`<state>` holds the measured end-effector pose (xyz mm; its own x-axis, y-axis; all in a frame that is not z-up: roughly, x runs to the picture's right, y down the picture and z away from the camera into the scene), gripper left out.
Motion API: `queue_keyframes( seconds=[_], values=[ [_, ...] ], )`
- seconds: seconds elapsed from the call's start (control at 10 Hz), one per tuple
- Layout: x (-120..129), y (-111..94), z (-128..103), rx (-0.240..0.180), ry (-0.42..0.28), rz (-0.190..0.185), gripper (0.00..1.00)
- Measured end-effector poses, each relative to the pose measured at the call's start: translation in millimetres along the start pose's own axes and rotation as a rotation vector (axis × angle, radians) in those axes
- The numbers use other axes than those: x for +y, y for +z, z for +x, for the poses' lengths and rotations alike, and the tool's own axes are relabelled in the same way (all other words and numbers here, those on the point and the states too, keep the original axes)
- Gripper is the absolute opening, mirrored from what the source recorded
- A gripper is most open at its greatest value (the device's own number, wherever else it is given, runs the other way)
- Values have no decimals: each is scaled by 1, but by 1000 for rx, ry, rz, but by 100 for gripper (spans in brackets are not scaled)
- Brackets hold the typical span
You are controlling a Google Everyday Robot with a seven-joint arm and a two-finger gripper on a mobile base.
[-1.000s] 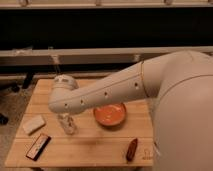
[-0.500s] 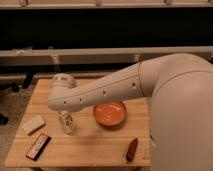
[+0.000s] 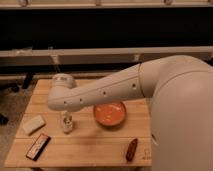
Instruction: Knock the bottle over
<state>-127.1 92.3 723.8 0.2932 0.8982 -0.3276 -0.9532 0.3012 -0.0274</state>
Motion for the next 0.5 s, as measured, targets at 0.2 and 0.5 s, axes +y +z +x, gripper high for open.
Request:
queue_keyframes(
  seconds=[0.2,0.5],
  values=[
    [-2,0,2,1,-1,0,100],
    [-11,-1,7,-3,6,-1,100]
  ],
)
